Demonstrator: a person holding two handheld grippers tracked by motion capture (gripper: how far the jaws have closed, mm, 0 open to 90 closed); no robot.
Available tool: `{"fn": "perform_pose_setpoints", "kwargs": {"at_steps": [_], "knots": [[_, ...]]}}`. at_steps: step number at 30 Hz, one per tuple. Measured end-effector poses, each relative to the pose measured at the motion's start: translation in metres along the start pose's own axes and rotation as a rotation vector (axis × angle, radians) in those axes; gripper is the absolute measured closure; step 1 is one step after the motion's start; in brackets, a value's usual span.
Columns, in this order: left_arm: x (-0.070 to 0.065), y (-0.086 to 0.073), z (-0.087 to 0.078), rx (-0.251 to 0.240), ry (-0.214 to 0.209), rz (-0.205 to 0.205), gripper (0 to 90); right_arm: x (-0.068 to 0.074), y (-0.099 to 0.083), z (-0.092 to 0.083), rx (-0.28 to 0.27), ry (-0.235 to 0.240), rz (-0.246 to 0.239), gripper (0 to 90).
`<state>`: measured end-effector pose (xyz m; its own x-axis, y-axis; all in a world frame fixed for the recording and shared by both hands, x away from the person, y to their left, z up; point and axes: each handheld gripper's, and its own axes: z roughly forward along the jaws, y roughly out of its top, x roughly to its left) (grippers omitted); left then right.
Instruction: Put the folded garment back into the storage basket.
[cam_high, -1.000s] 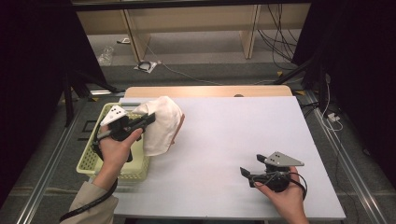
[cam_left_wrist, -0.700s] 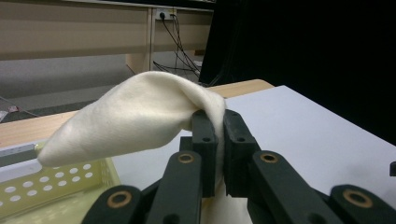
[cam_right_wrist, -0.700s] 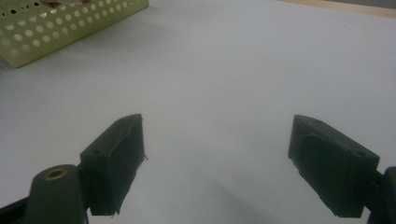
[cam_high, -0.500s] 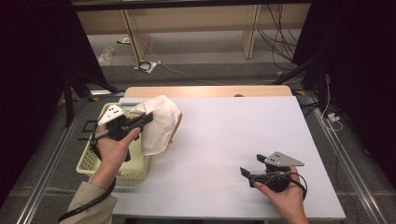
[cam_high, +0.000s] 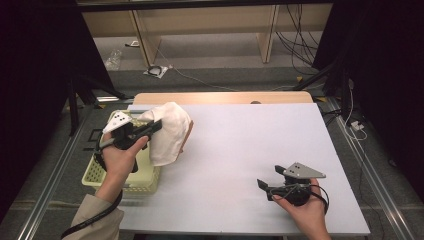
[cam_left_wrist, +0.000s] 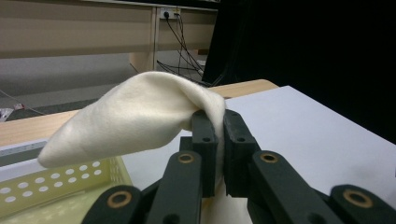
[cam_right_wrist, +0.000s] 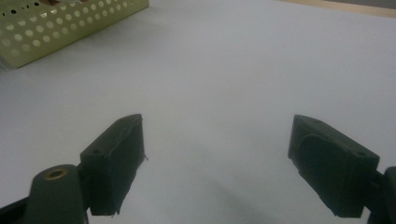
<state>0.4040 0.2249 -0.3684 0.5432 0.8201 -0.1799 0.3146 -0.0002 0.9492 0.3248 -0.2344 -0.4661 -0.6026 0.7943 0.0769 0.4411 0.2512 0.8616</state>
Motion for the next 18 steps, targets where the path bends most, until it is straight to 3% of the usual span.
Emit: {"fn": "perform_pose_setpoints", "kwargs": {"at_steps": [18], "knots": [[0.0051, 0.0007, -0.0024, -0.004, 0.012, -0.008, 84.4, -0.0002, -0.0002, 0.0003, -0.002, 0.001, 0.0, 19.6]]}}
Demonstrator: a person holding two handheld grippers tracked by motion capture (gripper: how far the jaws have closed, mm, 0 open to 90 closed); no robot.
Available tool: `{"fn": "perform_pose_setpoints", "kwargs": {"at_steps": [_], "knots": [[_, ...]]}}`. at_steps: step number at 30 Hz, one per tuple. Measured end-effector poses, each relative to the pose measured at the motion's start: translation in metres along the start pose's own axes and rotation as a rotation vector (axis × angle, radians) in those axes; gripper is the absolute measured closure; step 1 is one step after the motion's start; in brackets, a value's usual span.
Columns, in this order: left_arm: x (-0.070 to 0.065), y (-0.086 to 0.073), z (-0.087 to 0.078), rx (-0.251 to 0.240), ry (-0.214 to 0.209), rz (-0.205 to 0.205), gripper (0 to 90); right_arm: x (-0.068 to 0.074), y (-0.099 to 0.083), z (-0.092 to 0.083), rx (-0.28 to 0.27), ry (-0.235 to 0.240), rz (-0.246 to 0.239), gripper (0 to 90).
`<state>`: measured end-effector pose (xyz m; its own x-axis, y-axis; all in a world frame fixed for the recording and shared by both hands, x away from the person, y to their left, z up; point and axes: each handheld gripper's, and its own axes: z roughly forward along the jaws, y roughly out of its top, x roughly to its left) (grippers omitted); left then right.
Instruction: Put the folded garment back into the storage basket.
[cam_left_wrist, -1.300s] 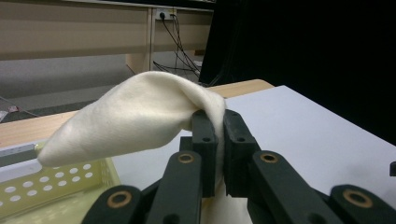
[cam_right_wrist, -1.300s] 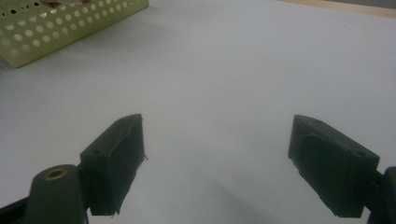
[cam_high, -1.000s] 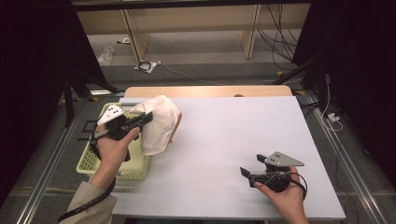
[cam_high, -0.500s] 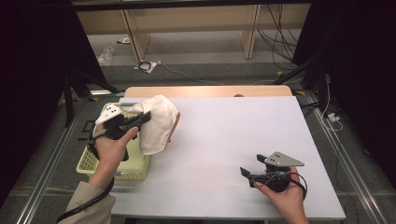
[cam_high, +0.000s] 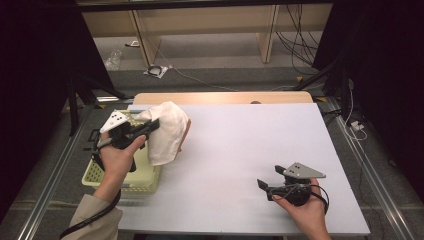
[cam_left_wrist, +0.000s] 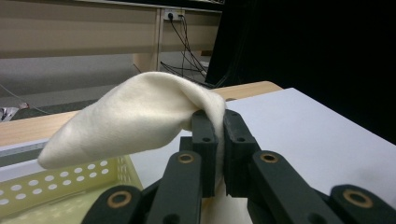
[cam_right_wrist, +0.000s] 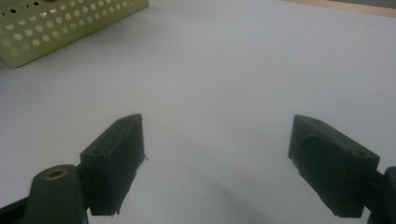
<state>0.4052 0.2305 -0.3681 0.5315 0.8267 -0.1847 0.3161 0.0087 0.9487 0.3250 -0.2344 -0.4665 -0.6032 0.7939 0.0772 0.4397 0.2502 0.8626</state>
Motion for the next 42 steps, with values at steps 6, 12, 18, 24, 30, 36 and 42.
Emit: {"fn": "perform_pose_setpoints", "kwargs": {"at_steps": [6, 12, 18, 24, 30, 36, 42], "knots": [[0.002, 0.0, 0.0, -0.001, 0.006, -0.005, 84.4, 0.0, 0.0, 0.0, 0.003, 0.0, 0.0, 19.6], [0.004, 0.001, -0.002, -0.002, 0.007, -0.006, 84.4, 0.0, 0.0, 0.0, 0.002, 0.0, 0.0, 19.6], [0.006, 0.001, -0.002, -0.006, 0.013, -0.008, 84.4, 0.0, 0.0, 0.0, 0.005, -0.002, -0.002, 19.6], [0.008, 0.002, -0.004, -0.008, 0.017, -0.012, 84.4, 0.0, 0.0, 0.0, 0.002, 0.0, -0.001, 19.6], [0.01, 0.003, -0.005, -0.012, 0.02, -0.017, 84.4, 0.0, 0.0, 0.0, 0.004, -0.001, -0.001, 19.5], [0.011, 0.003, -0.006, -0.016, 0.023, -0.016, 84.4, 0.0, 0.0, 0.0, 0.004, -0.002, -0.002, 19.5], [0.012, 0.004, -0.007, -0.019, 0.026, -0.019, 84.4, 0.0, 0.0, 0.0, 0.002, 0.0, -0.001, 19.5]]}}
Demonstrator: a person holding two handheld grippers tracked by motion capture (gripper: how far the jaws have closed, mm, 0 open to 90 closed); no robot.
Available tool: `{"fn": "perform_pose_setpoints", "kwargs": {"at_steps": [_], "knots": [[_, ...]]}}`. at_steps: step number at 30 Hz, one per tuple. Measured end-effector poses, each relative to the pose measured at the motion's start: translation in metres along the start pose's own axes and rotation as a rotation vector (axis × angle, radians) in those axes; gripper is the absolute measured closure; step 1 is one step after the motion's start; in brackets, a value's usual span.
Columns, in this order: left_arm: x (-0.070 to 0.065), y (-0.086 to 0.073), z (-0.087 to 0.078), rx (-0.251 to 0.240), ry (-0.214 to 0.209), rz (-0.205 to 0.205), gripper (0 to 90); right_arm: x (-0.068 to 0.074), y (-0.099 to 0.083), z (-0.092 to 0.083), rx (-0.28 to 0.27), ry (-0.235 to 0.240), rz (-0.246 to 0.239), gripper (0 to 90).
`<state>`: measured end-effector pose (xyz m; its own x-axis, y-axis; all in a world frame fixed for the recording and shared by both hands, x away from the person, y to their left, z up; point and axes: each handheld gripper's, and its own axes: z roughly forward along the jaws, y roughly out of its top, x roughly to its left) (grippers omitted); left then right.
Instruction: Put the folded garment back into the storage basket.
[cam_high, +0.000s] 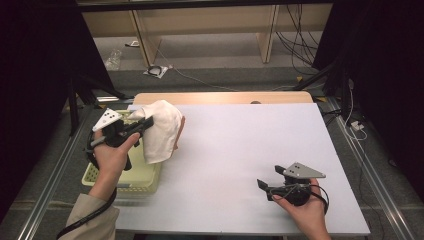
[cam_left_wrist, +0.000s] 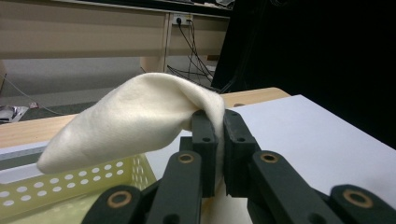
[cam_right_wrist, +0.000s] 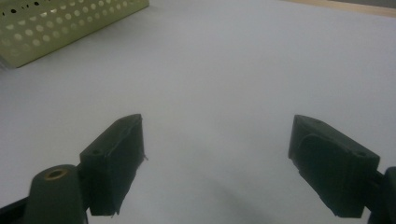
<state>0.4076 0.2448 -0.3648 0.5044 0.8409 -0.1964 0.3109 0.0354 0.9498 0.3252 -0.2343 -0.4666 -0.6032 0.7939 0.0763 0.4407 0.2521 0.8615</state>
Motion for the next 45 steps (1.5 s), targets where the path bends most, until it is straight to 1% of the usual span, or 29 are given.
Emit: {"fn": "perform_pose_setpoints", "kwargs": {"at_steps": [32, 45], "knots": [[0.0073, 0.0028, -0.0047, -0.009, 0.013, -0.015, 84.4, -0.0002, 0.0001, -0.0003, 0.002, -0.001, 0.0, 19.5], [0.009, 0.0029, -0.0062, -0.029, 0.033, -0.01, 84.4, 0.0001, 0.0, 0.0002, 0.0, 0.002, 0.003, 19.4]]}}
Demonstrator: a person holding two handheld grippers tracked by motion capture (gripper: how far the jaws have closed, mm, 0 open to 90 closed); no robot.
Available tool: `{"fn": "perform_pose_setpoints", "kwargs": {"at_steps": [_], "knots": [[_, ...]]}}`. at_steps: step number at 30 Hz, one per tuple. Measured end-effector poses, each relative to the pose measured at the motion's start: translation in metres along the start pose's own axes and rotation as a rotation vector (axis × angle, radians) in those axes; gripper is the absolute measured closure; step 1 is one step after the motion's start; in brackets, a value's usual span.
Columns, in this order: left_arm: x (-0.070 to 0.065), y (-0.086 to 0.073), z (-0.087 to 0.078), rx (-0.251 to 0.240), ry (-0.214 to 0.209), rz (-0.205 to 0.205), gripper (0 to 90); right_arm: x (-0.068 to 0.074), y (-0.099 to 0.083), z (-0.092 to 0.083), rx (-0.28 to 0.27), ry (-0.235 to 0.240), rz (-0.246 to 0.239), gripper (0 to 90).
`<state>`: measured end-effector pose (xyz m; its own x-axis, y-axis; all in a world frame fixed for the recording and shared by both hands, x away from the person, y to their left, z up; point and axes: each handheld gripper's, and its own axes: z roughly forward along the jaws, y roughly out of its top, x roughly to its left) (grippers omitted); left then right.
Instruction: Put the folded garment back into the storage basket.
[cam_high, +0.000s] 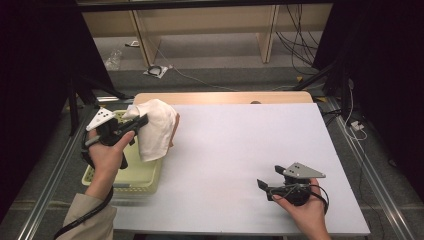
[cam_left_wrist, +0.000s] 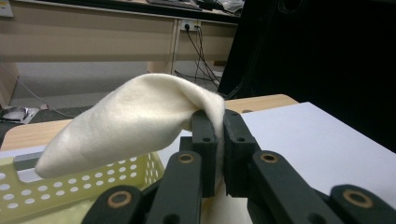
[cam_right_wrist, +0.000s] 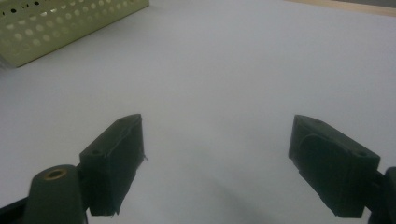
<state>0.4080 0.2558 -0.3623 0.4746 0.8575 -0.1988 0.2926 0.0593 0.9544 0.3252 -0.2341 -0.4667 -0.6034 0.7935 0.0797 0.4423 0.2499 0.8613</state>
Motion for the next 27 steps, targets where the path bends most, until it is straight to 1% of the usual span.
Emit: {"fn": "perform_pose_setpoints", "kwargs": {"at_steps": [3, 9, 27], "knots": [[0.001, 0.0, 0.0, -0.006, 0.008, 0.004, 84.4, 0.0, 0.0, 0.0, 0.0, -0.001, -0.002, 19.4], [0.002, 0.0, -0.001, -0.002, 0.021, 0.017, 84.4, 0.0, 0.0, 0.0, 0.0, 0.0, 0.0, 19.4], [0.011, 0.0, -0.006, 0.007, 0.033, 0.004, 84.4, -0.001, 0.0, -0.001, 0.001, -0.004, -0.002, 19.4]]}}
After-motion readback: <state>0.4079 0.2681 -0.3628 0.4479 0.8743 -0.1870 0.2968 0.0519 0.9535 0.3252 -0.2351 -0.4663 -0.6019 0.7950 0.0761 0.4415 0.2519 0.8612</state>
